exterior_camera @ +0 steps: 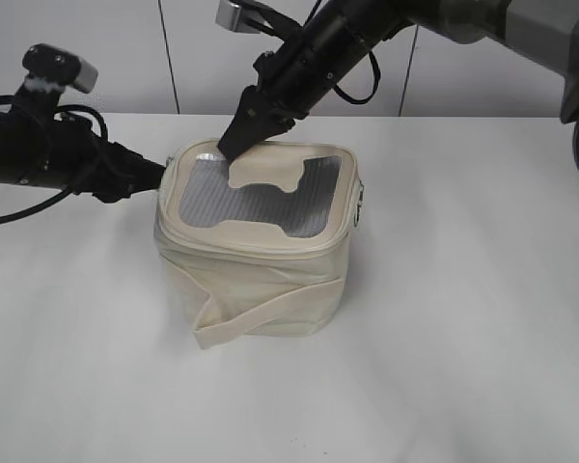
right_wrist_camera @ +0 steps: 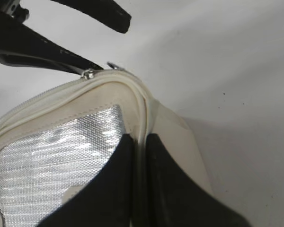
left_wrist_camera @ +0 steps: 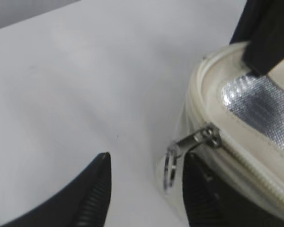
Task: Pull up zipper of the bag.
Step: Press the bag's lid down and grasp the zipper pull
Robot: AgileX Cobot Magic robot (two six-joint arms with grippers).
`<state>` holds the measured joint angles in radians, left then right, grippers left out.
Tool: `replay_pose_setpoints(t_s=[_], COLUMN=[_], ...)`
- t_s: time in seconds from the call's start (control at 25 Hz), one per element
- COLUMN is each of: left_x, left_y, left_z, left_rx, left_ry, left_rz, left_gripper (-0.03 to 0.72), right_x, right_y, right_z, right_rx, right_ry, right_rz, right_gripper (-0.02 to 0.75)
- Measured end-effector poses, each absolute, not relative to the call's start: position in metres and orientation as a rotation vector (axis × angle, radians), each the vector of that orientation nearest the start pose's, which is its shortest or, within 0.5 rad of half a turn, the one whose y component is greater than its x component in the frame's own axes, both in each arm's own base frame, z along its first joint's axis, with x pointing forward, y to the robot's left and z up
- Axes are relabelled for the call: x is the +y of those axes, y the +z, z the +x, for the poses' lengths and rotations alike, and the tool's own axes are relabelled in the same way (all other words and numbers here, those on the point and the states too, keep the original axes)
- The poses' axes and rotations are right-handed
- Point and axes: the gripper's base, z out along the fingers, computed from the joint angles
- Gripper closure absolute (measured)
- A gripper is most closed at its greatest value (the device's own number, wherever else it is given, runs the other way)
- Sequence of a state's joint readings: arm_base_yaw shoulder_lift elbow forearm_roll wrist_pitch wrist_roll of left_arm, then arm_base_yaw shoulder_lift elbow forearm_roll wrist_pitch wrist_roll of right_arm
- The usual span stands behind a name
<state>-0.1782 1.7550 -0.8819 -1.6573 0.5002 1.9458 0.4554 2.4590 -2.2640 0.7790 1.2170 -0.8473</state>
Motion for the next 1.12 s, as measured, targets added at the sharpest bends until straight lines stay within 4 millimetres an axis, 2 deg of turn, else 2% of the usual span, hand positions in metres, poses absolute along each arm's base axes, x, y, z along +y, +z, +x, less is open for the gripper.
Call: replay_pose_setpoints(t_s=[0.28, 0.56, 0.72, 0.8, 0.88, 0.92, 1.12], left_x=[-0.106, -0.108, -0.116, -0.120, -0.122, -0.123, -0.121], left_y=[0.159, 0.159, 0.159, 0.159, 0.159, 0.159, 0.163], left_z=[0.333, 0.332, 0.336, 0.337, 0.337, 0.336, 0.331], left_rx=[2.170, 2.167, 2.153, 2.147, 2.142, 2.144, 2.197], left_ry=[-0.528, -0.528, -0.513, -0.506, -0.504, -0.506, -0.505], left_rz=[0.801, 0.821, 0.860, 0.881, 0.900, 0.904, 0.911], left_gripper=[0.317, 0.337, 0.429, 0.516, 0.643, 0.671, 0.696], right_x=[0.283, 0.283, 0.282, 0.282, 0.282, 0.282, 0.282], right_y=[0.202, 0.202, 0.203, 0.203, 0.203, 0.203, 0.203], right_z=[0.441, 0.441, 0.441, 0.441, 0.441, 0.441, 0.441], right_rx=[2.213, 2.215, 2.214, 2.215, 2.216, 2.218, 2.221], right_ry=[0.962, 0.963, 0.958, 0.958, 0.958, 0.957, 0.957], right_rz=[-1.369, -1.367, -1.370, -1.369, -1.367, -1.366, -1.364], right_gripper=[0.685, 0.686, 0.686, 0.686, 0.686, 0.686, 0.686])
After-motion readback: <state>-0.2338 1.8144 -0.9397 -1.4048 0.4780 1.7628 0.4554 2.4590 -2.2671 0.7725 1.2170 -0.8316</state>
